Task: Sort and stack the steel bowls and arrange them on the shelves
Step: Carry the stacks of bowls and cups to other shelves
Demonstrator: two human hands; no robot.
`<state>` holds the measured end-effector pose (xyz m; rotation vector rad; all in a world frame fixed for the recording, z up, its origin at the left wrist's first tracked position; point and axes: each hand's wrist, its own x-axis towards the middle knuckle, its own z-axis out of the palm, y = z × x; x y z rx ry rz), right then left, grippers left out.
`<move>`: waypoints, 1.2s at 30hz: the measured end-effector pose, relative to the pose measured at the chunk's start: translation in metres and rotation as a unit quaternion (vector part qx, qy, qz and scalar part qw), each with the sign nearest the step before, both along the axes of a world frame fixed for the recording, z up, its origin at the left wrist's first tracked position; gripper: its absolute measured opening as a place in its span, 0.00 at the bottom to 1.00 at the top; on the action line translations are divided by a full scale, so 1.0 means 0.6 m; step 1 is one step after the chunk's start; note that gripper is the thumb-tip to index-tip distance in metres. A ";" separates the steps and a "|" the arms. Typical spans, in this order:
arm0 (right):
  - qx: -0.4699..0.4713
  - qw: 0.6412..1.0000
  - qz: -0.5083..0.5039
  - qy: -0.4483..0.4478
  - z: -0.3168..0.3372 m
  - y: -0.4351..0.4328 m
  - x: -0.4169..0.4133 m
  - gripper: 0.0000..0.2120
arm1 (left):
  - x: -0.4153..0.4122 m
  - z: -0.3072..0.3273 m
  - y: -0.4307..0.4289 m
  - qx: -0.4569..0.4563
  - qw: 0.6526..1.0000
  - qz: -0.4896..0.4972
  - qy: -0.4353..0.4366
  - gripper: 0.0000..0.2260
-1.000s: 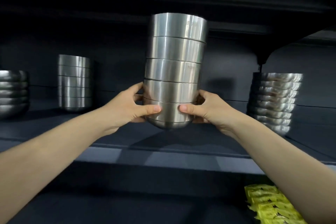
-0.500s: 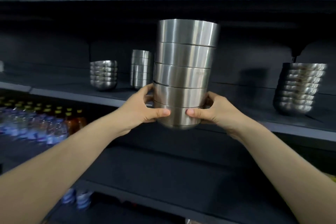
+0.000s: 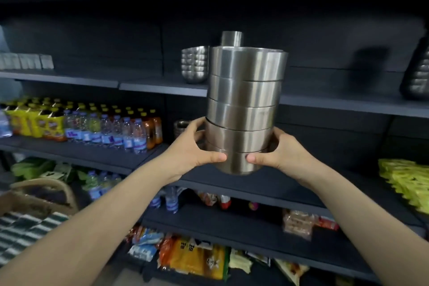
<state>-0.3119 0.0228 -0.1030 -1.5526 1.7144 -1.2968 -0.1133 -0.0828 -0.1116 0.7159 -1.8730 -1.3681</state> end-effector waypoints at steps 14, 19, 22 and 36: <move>0.053 0.998 0.023 -0.014 -0.160 -0.172 0.110 0.38 | 0.116 -0.161 -0.149 0.079 0.997 0.019 0.009 0.42; 0.083 0.996 0.026 0.005 -0.197 -0.269 0.105 0.39 | 0.110 -0.207 -0.232 0.095 0.995 0.031 0.005 0.41; 0.083 0.996 0.023 0.028 -0.214 -0.327 0.098 0.41 | 0.106 -0.229 -0.288 0.105 0.994 0.029 0.010 0.41; 0.076 0.996 -0.034 -0.026 -0.326 -0.574 0.105 0.50 | 0.093 -0.320 -0.582 0.086 0.995 -0.037 -0.041 0.44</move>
